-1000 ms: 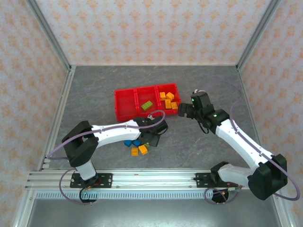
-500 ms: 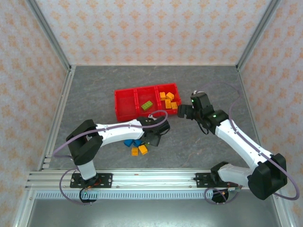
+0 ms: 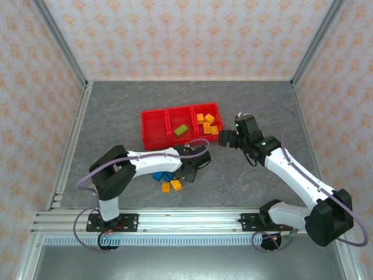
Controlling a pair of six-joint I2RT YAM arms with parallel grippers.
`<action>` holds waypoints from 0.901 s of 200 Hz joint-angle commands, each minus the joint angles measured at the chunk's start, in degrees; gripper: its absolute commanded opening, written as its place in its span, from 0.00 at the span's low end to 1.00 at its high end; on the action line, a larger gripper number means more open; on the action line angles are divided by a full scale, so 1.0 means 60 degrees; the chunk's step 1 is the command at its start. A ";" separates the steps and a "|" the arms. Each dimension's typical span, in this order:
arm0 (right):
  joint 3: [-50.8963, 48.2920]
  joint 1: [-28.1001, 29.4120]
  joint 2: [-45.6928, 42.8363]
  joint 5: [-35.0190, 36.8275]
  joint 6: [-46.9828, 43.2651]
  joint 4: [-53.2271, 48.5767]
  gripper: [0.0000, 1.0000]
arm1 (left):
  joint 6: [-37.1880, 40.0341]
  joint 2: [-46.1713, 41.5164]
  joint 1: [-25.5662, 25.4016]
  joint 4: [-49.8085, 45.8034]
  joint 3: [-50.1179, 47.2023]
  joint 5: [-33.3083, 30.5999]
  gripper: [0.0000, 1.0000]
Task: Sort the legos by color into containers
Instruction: Pick up the lego from the middle-left of the table.
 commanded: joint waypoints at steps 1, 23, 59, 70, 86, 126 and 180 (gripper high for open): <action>-0.0086 -0.0059 0.0037 0.0111 -0.0134 0.0004 1.00 | 0.0230 0.0276 -0.0040 0.0118 0.0233 -0.0046 0.64; -0.0085 -0.0064 0.0023 0.0237 -0.0135 -0.0040 1.00 | 0.0245 0.0534 -0.0042 0.0153 0.0354 -0.0023 0.63; -0.0085 -0.0073 -0.0005 0.0519 -0.0116 -0.0056 1.00 | 0.0245 0.0618 -0.0041 0.0428 0.0435 0.0223 0.53; -0.0071 -0.0072 -0.0020 0.0562 -0.0111 -0.0048 1.00 | 0.0245 0.0606 -0.0054 0.0470 0.0457 0.0233 0.49; -0.0071 -0.0073 -0.0035 0.0622 -0.0100 -0.0027 1.00 | 0.0196 0.0576 -0.0040 0.0506 0.0493 0.0233 0.44; -0.0148 -0.0080 -0.0372 0.1625 0.0026 0.0027 1.00 | -0.0322 0.0481 -0.0044 0.1009 0.0416 0.0190 0.33; -0.0770 -0.0097 -0.2191 0.3653 -0.0150 0.1014 1.00 | -0.1161 -0.0558 -0.0051 0.1567 0.0753 -0.0704 0.24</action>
